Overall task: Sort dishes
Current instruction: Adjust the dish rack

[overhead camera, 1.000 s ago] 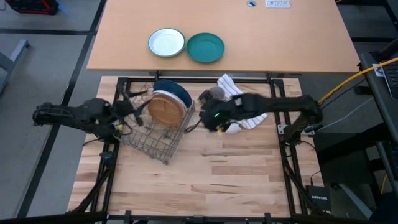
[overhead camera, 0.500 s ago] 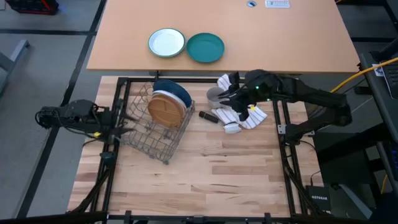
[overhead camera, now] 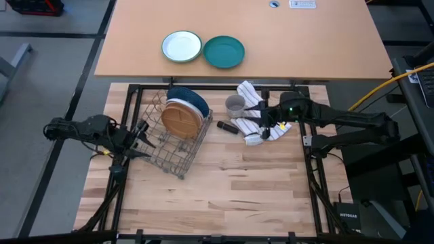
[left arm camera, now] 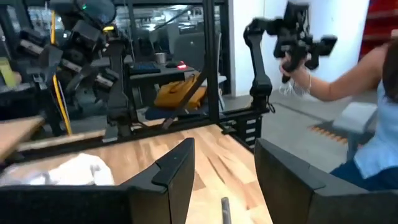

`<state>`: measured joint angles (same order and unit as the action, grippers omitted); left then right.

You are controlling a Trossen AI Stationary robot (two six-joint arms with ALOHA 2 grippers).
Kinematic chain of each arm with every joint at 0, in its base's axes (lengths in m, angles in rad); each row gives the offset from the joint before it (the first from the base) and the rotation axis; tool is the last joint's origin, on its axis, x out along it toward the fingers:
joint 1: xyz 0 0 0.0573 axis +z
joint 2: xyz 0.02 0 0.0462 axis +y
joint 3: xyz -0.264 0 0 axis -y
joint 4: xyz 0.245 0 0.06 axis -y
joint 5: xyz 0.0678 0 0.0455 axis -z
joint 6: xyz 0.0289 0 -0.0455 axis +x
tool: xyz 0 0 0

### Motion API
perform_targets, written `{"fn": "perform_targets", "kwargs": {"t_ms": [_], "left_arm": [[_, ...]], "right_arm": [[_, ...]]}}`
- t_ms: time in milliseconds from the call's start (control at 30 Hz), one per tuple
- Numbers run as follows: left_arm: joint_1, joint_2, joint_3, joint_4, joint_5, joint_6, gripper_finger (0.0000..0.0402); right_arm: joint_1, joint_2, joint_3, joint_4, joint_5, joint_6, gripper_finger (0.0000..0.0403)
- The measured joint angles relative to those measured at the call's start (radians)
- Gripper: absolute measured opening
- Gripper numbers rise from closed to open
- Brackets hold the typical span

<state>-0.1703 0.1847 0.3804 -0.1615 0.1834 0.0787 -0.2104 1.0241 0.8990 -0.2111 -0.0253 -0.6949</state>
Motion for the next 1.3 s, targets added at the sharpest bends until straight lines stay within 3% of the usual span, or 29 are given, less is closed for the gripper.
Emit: {"fn": "perform_targets", "kwargs": {"t_ms": [133,300,533,800,1300], "left_arm": [[-0.001,-0.001,-0.064,0.073,0.018,-0.102,0.0155],[-0.014,0.001,-0.218,0.354,0.13,-0.124,0.0155],[-0.02,-0.004,-0.362,0.592,0.135,-0.134,0.0155],[-0.02,-0.002,-0.364,0.575,0.104,0.051,0.0155],[-0.007,-0.002,-0.367,0.552,-0.172,0.269,0.0155]], "right_arm": [[0.0,-0.022,-0.102,0.085,-0.045,0.053,0.0138],[0.0,-0.023,-0.226,0.221,-0.069,0.093,0.0138],[0.0,-0.023,-0.308,0.33,-0.13,0.123,0.0138],[0.0,-0.023,-0.346,0.399,-0.124,0.126,0.0138],[0.0,-0.023,-0.347,0.418,-0.117,0.115,0.0138]]}}
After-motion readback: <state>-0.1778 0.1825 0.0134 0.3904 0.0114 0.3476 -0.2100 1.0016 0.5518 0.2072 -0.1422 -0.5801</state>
